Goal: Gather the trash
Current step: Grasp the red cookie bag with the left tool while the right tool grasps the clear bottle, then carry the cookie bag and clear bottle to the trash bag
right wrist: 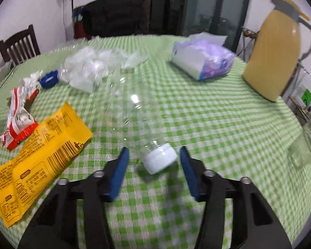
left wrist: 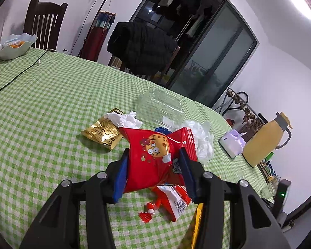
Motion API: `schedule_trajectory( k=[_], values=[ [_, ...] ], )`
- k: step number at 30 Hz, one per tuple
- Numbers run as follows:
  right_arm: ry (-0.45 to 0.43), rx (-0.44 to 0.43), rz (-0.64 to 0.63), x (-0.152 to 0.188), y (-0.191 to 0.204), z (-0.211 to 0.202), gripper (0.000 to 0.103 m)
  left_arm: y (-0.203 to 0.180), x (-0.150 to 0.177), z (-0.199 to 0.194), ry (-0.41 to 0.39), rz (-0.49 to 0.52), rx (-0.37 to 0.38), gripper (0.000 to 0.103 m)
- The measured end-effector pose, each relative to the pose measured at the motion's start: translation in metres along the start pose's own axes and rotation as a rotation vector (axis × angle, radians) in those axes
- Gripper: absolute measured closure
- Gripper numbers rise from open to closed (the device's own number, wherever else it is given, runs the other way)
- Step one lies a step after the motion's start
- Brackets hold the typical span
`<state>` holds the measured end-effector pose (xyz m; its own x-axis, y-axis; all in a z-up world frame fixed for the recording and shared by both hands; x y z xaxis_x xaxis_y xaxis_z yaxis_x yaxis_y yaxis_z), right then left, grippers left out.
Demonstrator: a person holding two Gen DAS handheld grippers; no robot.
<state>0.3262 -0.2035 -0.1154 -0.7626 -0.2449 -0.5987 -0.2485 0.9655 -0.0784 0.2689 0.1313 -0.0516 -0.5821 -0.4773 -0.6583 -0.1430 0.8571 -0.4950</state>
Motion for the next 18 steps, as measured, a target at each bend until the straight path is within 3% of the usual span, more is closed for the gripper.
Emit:
schedule_trajectory(
  k=[1,5,14,18],
  values=[
    [0.006,-0.004,-0.004,0.000,0.001,0.001,0.068,-0.001,0.000,0.000,-0.002,0.002,-0.001,0.059],
    [-0.039,-0.010,-0.010,0.000,0.005,-0.013,0.067,-0.003,0.000,0.000,-0.011,0.026,-0.014,0.058],
    [-0.188,0.015,0.027,0.010,-0.011,-0.091,0.068,-0.010,0.006,0.000,-0.009,0.066,-0.020,0.059],
    [-0.245,0.018,0.073,0.022,-0.036,-0.129,0.068,-0.014,0.007,-0.008,-0.031,0.094,-0.041,0.059]
  ],
)
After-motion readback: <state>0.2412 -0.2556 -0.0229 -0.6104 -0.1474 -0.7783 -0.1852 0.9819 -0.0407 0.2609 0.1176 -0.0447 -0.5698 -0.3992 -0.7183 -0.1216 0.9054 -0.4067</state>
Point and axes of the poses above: each gripper's, at about its wrist camera, not at the fingertips, and z roughly the way its jaws point, y to its left, x to its underside, the point moved 8 cm from there along z, roughly the way its jaws point, and after that the axes turned 4 degrees about y, right-handed, at the moved point
